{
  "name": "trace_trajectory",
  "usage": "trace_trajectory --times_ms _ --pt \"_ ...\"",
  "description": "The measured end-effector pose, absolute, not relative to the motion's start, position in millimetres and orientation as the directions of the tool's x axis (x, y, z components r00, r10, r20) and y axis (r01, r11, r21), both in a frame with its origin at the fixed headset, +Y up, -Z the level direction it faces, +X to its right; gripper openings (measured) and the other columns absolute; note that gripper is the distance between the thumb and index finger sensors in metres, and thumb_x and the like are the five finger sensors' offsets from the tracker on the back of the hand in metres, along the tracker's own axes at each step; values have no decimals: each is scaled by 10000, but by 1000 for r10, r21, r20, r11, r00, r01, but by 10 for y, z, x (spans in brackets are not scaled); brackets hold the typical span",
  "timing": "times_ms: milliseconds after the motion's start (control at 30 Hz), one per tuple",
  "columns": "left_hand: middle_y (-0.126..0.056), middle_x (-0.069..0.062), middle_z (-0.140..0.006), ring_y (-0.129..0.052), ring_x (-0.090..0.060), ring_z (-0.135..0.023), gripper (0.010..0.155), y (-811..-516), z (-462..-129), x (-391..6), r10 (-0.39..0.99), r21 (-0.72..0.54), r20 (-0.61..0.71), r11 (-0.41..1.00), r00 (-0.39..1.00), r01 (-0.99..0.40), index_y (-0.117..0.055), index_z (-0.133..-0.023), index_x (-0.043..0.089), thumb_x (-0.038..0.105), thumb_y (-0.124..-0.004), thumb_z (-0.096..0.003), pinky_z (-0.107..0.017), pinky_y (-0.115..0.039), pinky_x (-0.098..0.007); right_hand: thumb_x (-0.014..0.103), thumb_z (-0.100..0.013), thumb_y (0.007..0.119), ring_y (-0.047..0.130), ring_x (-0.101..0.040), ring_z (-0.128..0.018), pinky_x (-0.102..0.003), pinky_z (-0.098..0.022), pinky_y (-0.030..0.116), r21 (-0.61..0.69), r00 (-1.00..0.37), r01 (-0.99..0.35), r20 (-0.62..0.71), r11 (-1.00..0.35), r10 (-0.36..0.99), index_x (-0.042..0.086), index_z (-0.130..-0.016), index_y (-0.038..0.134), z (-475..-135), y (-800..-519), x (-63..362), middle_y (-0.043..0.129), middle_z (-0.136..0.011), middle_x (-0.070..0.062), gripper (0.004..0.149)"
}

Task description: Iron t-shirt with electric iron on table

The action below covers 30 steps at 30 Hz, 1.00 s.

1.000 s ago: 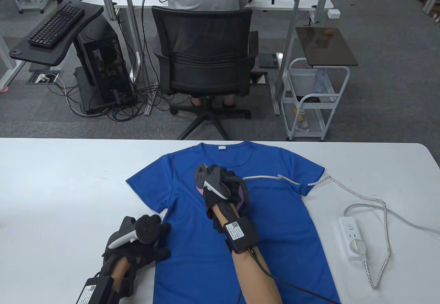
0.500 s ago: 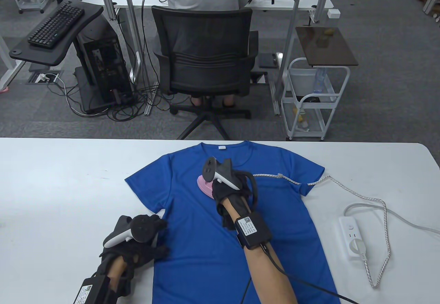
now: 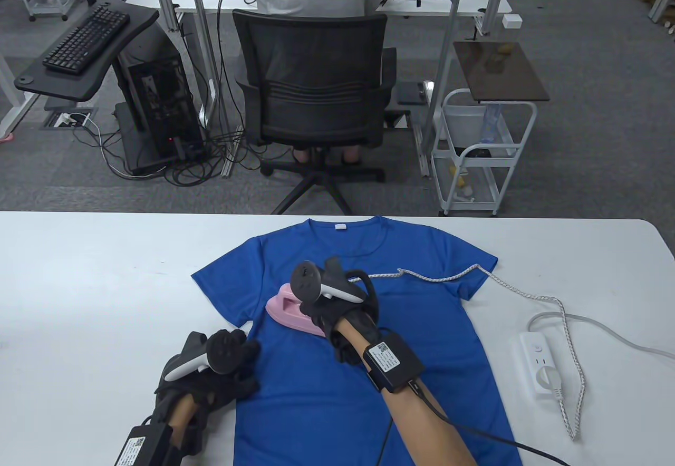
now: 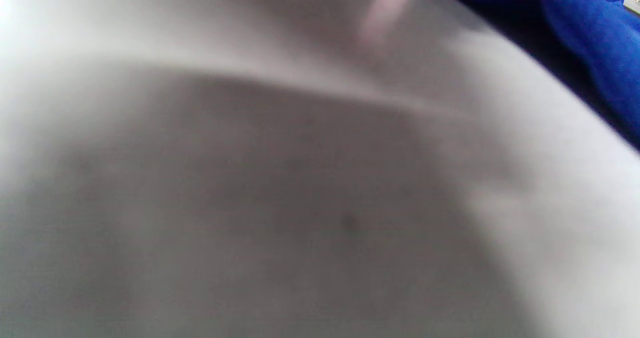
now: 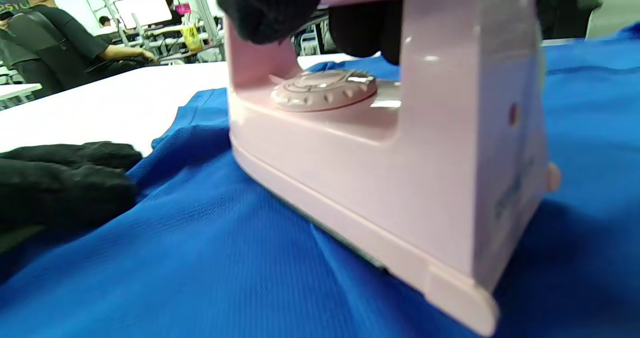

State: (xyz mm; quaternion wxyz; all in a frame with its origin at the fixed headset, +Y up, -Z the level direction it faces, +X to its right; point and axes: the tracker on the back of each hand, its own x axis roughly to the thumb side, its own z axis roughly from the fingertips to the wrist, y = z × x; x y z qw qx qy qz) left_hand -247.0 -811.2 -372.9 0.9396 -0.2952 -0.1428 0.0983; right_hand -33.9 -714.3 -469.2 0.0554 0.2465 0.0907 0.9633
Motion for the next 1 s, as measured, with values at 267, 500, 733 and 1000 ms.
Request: trace_trajectory --times_ms 267,500,733,1000 --pt "-45 -10 -1153 -26 -344 -1062 805 -8108 -3734 -2482 280 -580 212 807 936 -110 -197 -1076 342 594 -661 -469 -721 -138 -551 309 -420 792 930 -362 -739 -534 -587 784 87 -957 -110 259 -990 130 183 -1070 584 -4963 -7179 -228 821 -949 -155 694" --pt "-63 -9 -1156 -43 -341 -1064 806 -8096 -3739 -2498 296 -579 210 806 932 -125 -226 -1063 341 595 -694 -458 -722 -148 -547 307 -447 783 915 -375 -732 -540 -581 770 83 -983 -117 129 -990 127 161 -1084 561 -5157 -7197 -213 805 -952 -177 690" --pt "-64 -6 -1157 -45 -338 -1066 812 -8094 -3737 -2502 290 -577 213 808 933 -120 -226 -1061 343 602 -698 -454 -724 -152 -543 301 -455 777 903 -377 -738 -546 -588 759 60 -982 -102 156 -993 110 166 -1088 553 -5130 -7221 -229 795 -961 -172 685" --pt "-52 -4 -1154 -34 -336 -1063 815 -8092 -3735 -2498 286 -581 215 806 934 -113 -213 -1060 347 610 -690 -453 -723 -144 -542 242 -441 811 867 -402 -789 -589 -633 709 177 -896 -139 396 -974 200 180 -1081 567 -4978 -7181 -279 765 -982 -164 688"
